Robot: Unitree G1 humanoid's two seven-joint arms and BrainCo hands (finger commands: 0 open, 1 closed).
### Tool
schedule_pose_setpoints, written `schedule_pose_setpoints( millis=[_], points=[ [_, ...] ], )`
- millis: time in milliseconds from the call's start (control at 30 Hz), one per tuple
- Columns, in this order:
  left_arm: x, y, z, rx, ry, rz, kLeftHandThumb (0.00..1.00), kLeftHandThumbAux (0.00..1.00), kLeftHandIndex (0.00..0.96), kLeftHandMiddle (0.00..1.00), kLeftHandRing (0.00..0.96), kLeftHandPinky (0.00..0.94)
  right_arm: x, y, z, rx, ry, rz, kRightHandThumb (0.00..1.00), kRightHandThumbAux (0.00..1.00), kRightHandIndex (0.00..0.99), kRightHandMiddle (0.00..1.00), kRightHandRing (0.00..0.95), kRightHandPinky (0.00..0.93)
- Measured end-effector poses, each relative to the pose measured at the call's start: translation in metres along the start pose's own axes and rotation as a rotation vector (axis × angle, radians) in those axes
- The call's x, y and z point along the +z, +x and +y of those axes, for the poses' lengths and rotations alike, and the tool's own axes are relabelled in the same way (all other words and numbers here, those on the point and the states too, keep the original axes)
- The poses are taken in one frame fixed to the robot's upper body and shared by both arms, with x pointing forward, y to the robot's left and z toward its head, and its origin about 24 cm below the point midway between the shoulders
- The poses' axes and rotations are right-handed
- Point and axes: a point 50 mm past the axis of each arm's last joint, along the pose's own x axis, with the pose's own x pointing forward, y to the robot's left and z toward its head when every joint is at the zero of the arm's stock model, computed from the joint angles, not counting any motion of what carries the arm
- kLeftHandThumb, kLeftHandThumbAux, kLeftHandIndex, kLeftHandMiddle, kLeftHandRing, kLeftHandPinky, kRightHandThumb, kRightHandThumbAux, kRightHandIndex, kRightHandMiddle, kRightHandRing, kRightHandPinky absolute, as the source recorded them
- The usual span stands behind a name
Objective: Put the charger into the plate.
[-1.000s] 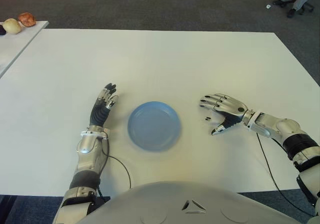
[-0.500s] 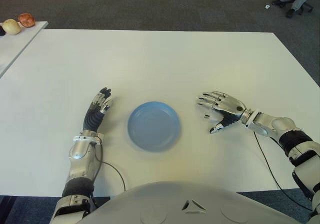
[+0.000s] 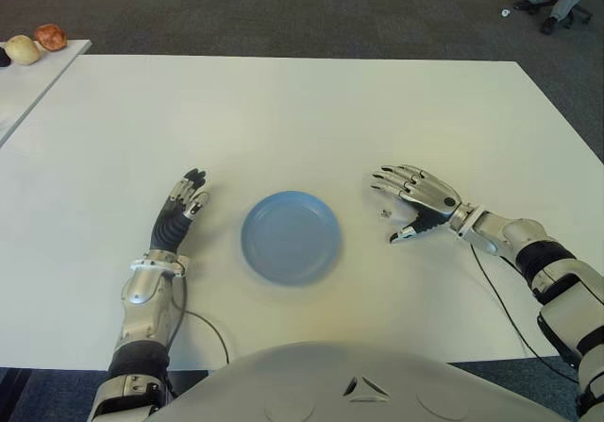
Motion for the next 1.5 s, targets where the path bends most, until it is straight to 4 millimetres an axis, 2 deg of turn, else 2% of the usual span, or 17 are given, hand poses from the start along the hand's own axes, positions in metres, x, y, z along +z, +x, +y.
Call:
schedule_pose_setpoints(
  millis=[500, 1000, 1500],
  points=[
    [0.0, 0.0, 0.004, -0.02, -0.005, 0.005, 0.0, 0.51, 0.078, 0.117, 0.097, 0.084, -0.001, -0.001, 0.004, -0.061, 0.081, 0.091, 0.168, 0.239, 0.0, 0.0, 0.0, 0.001],
    [0.0, 0.004, 0.006, -0.039, -0.004, 0.001, 0.0, 0.501, 0.089, 0.128, 0.105, 0.093, 0.004, -0.018, 0.008, -0.144, 0.226, 0.215, 0.196, 0.207, 0.0, 0.0, 0.0, 0.0],
    [-0.001, 0.006, 0.008, -0.046, 0.007, 0.001, 0.0, 0.497, 0.086, 0.126, 0.105, 0.087, 0.011, -0.035, 0.008, -0.074, 0.327, 0.251, 0.256, 0.225, 0.0, 0.0, 0.0, 0.0]
  ],
)
